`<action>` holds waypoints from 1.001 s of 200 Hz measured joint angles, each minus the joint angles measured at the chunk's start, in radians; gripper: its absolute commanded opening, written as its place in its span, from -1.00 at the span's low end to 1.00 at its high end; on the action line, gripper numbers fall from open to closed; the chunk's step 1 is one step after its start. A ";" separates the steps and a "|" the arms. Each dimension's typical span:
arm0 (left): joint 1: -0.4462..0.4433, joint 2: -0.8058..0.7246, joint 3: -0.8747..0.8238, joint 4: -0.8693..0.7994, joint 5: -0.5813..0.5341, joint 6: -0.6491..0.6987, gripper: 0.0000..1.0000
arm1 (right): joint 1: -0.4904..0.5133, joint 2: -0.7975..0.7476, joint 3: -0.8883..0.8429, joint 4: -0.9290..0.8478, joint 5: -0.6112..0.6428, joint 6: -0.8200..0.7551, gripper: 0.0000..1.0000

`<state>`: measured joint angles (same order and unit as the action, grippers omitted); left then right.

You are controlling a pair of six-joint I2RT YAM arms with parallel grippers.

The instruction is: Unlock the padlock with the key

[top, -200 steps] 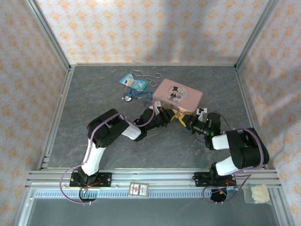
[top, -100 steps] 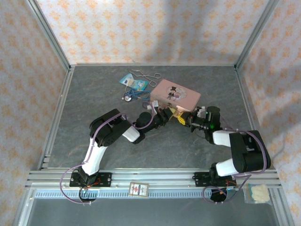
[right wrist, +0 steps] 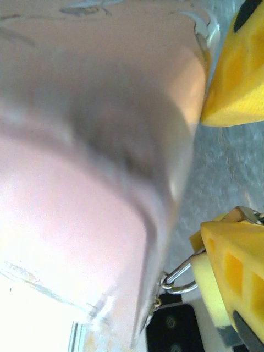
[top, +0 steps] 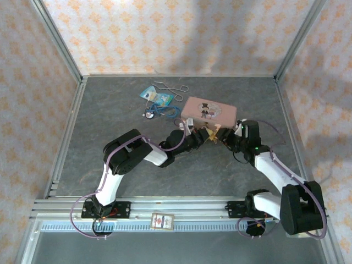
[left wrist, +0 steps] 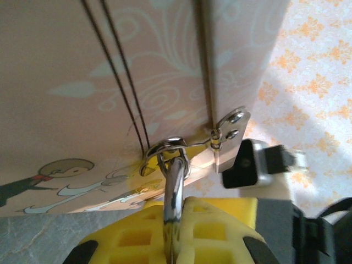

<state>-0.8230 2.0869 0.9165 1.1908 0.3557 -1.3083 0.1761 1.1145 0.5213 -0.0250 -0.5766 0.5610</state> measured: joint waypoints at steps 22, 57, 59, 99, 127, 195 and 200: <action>0.000 -0.002 0.015 -0.066 -0.001 0.006 -1.00 | 0.055 -0.037 0.073 -0.083 0.109 -0.111 -0.17; 0.001 -0.002 0.050 -0.177 -0.005 0.024 -1.00 | 0.108 -0.084 0.126 -0.162 0.205 -0.213 -0.37; 0.001 -0.002 0.052 -0.182 -0.005 0.024 -1.00 | 0.112 -0.085 0.127 -0.167 0.211 -0.216 -0.38; 0.019 -0.002 0.080 -0.254 0.004 0.036 -1.00 | 0.250 -0.023 0.128 -0.258 0.298 -0.264 -0.35; 0.032 -0.002 0.083 -0.299 0.008 0.054 -1.00 | 0.323 0.045 0.145 -0.320 0.388 -0.295 -0.33; 0.047 -0.002 0.083 -0.332 0.031 0.054 -1.00 | 0.373 0.183 0.222 -0.342 0.503 -0.373 -0.40; 0.047 -0.002 0.083 -0.332 0.031 0.054 -1.00 | 0.376 0.194 0.222 -0.343 0.503 -0.377 -0.41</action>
<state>-0.7761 2.0853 0.9993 0.8585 0.3862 -1.2541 0.5522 1.3087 0.7437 -0.3676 -0.0734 0.1844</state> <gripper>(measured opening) 0.055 0.306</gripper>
